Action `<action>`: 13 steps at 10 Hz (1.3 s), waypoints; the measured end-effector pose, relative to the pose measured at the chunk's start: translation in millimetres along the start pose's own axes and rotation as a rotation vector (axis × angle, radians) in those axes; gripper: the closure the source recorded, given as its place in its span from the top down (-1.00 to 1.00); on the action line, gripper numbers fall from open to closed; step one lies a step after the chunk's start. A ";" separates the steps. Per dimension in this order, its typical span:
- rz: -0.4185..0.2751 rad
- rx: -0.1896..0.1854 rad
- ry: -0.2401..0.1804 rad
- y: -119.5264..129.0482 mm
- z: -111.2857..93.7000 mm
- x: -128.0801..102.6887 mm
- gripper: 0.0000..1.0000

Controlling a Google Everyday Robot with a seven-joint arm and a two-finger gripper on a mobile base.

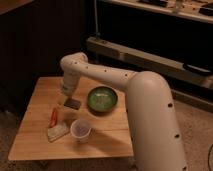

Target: Place the eraser in the ceramic cup

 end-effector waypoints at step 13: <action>0.059 0.030 0.110 -17.5 -36.9 -19.3 -0.94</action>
